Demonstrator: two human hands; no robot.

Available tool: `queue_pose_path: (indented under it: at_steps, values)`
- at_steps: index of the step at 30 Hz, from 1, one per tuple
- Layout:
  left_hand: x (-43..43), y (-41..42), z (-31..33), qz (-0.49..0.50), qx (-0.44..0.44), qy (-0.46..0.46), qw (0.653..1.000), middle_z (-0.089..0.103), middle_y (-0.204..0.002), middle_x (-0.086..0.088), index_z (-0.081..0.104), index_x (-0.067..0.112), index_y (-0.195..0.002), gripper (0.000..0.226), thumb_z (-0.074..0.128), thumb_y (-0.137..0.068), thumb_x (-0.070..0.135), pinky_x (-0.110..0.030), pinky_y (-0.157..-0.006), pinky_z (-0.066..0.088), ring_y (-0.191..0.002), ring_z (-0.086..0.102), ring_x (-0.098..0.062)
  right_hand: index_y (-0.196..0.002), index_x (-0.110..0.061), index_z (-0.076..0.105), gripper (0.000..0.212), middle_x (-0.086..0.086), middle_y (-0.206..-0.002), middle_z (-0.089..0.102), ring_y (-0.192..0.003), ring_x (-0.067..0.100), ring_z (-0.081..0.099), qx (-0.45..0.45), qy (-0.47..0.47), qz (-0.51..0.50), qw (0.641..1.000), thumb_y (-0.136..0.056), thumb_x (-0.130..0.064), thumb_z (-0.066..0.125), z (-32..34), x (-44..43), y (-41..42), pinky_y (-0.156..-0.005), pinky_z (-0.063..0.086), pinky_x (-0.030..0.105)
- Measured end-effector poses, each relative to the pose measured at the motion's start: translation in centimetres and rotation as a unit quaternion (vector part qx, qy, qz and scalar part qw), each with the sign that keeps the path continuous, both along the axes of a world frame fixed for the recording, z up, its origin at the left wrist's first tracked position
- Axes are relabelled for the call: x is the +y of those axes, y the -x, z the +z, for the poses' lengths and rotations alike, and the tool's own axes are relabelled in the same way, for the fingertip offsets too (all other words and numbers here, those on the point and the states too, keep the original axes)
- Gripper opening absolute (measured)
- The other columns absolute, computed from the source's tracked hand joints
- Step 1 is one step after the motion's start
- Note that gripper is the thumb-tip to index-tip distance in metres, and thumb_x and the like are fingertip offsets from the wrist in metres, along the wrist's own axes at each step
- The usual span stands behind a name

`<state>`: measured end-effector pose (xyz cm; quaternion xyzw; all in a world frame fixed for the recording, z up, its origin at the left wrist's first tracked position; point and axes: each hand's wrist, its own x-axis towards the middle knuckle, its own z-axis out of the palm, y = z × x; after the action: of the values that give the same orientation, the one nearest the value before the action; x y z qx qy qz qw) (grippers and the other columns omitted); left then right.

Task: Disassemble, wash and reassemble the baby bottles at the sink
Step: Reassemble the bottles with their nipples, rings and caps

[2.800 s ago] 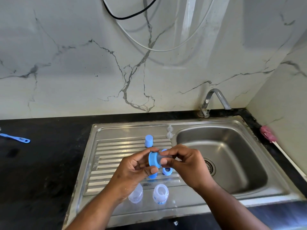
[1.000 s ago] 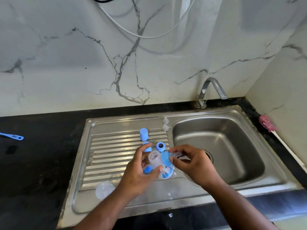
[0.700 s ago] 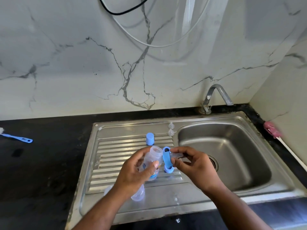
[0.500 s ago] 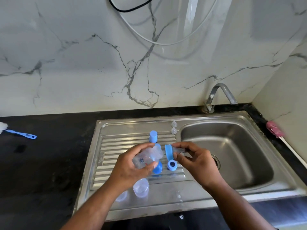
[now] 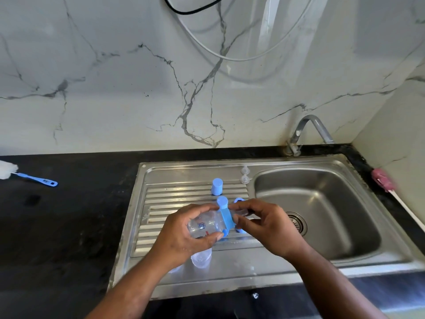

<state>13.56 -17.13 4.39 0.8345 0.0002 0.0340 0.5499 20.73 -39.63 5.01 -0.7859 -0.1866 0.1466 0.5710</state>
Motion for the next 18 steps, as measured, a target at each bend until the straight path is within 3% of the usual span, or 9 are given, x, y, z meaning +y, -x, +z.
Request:
queue_pose_path:
  at_steps: [5,10,14,18]
  values:
    - [-0.7,0.1,0.0,-0.001,-0.01,-0.023,1.0,0.07,-0.115,0.018,0.07,0.041,-0.12,0.052,0.09,-0.072,0.033,-0.02,-0.091,0.05,-0.111,0.064,-0.009,-0.106,-0.021,0.078,0.013,-0.003,-0.081,0.072,-0.064,0.014,0.07,-0.006,0.01,-0.026,1.0,-0.095,-0.021,0.071,0.4,0.1,0.2,-0.063,0.054,0.02]
    - [-1.9,0.0,-0.1,-0.012,-0.026,-0.052,0.998,0.068,-0.116,0.019,0.069,0.037,-0.124,0.057,0.09,-0.072,0.039,-0.023,-0.095,0.048,-0.113,0.062,-0.008,-0.087,-0.028,0.074,0.02,0.001,-0.059,0.063,-0.046,0.007,0.053,-0.013,0.064,-0.039,0.997,-0.102,-0.029,0.061,0.3,-0.1,0.1,-0.05,0.044,0.02]
    - [-2.9,-0.1,-0.3,-0.026,-0.033,-0.062,0.997,0.067,-0.118,0.018,0.068,0.04,-0.124,0.055,0.087,-0.073,0.043,-0.024,-0.095,0.048,-0.115,0.061,-0.01,-0.096,-0.02,0.071,0.028,0.001,-0.05,0.058,-0.043,0.011,0.046,0.011,0.071,-0.036,0.997,-0.103,-0.041,0.054,0.3,-0.5,0.1,-0.048,0.039,0.024]
    - [-3.4,-0.2,-0.2,0.002,-0.017,-0.02,1.0,0.069,-0.115,0.014,0.07,0.033,-0.122,0.053,0.09,-0.074,0.031,-0.013,-0.087,0.045,-0.108,0.062,-0.007,-0.114,-0.031,0.064,0.029,0.0,-0.062,0.061,-0.055,0.014,0.054,0.072,0.011,0.036,0.997,-0.096,-0.054,0.059,0.7,-1.7,-0.2,-0.054,0.046,0.029]
